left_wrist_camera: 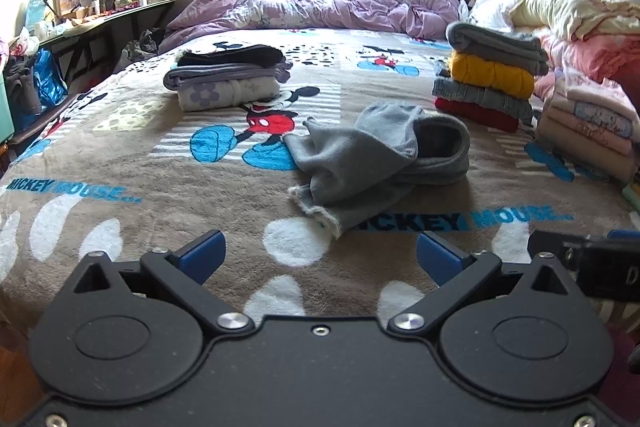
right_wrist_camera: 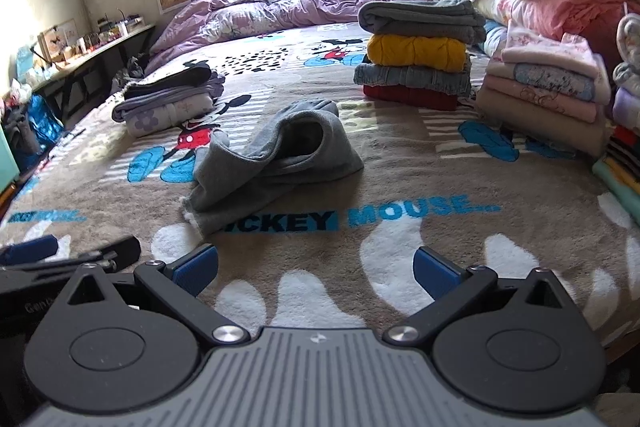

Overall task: Fold clothes
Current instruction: 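Move both grippers down toward the grey sweatpants on the bed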

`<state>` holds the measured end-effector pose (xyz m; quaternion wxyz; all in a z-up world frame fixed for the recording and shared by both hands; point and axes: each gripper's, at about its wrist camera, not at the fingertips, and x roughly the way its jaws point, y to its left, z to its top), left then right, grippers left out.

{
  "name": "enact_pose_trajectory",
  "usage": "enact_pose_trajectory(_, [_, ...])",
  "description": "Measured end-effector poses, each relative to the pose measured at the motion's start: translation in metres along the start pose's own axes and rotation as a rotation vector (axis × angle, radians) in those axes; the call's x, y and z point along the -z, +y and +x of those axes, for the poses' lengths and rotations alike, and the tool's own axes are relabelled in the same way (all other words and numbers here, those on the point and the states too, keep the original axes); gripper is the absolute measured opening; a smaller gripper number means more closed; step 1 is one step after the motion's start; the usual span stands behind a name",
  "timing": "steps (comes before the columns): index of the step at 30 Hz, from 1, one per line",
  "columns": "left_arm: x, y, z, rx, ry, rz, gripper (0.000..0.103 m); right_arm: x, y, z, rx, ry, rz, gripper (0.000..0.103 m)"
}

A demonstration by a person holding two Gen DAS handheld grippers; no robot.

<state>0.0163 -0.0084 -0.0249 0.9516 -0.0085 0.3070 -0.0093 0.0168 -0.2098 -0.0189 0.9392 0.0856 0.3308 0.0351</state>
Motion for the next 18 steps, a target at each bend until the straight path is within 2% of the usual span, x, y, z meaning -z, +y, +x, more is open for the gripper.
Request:
enact_pose_trajectory(5, [0.004,-0.003,0.017,0.029,0.027,0.01,0.103,0.0,-0.018,0.019,-0.067,0.023,0.082,0.103])
enact_pose_trajectory(8, [0.006,-0.007,0.026,0.018,0.002,0.035,0.103,0.001,-0.024,0.034,-0.093,0.018,0.099,0.103])
enact_pose_trajectory(15, [0.007,0.005,0.055,0.072,-0.044,-0.006,0.103,0.007,-0.036,0.073,-0.152,-0.033,0.128,0.103])
enact_pose_trajectory(18, [0.006,0.009,0.073,0.089,0.03,-0.005,0.103,0.012,-0.043,0.09,-0.184,-0.065,0.147,0.103])
